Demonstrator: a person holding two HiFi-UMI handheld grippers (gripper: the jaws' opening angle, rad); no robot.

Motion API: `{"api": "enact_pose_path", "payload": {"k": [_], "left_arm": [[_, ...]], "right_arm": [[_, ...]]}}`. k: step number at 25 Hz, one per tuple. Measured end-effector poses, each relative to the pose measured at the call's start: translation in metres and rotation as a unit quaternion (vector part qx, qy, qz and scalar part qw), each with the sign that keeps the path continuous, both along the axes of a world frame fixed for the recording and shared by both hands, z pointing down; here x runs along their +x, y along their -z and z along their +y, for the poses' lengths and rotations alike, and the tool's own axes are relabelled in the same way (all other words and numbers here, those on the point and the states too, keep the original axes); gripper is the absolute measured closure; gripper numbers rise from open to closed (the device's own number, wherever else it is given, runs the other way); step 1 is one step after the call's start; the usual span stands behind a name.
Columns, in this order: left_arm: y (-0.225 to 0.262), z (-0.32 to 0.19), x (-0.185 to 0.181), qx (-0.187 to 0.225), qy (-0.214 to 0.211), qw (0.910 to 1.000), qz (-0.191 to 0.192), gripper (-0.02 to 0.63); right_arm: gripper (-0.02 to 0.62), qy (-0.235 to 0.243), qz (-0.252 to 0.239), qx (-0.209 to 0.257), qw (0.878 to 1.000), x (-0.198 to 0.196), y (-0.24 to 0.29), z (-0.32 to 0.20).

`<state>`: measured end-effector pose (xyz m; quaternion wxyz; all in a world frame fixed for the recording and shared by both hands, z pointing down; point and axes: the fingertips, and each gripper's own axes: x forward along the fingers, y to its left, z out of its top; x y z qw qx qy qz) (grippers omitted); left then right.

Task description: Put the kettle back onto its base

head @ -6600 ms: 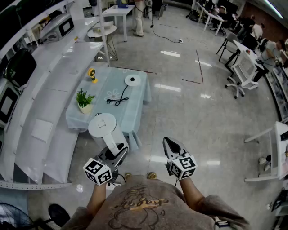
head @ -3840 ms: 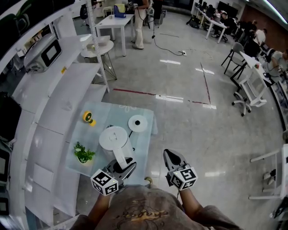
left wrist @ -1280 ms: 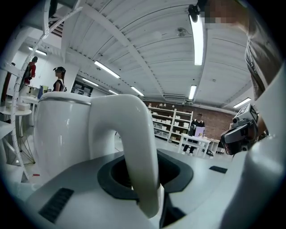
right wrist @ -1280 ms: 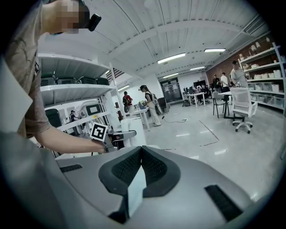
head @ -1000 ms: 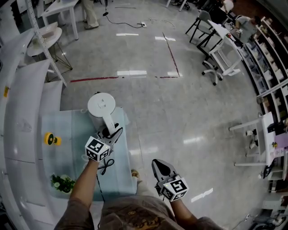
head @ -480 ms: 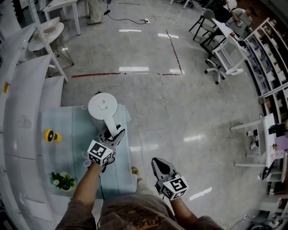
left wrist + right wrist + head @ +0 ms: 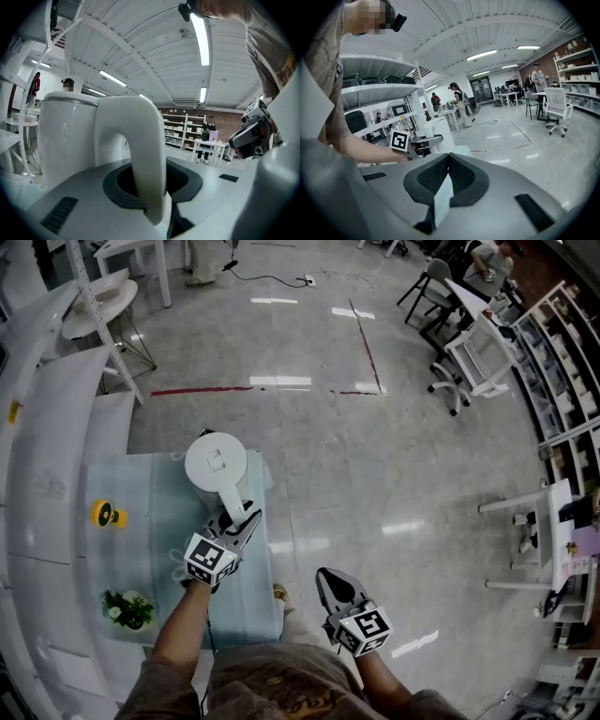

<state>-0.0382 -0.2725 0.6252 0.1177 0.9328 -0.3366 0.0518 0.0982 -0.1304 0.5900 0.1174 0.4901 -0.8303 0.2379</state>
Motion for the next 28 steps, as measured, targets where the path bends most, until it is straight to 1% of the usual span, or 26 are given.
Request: {"api": "enact_pose_path", "payload": {"k": [11, 21, 28], "left_arm": [[-0.006, 0.014, -0.004, -0.008, 0.000, 0.9998, -0.018, 0.495], [-0.015, 0.025, -0.006, -0.020, -0.002, 0.9989, -0.042, 0.497], [-0.013, 0.022, -0.002, -0.016, 0.004, 0.9991, -0.040, 0.500]], "right_arm": [[0.595, 0.007, 0.003, -0.003, 1.000, 0.001, -0.002, 0.017], [0.595, 0.011, 0.000, -0.001, 1.000, -0.003, -0.004, 0.023], [0.595, 0.012, 0.001, 0.000, 1.000, -0.003, -0.002, 0.029]]}}
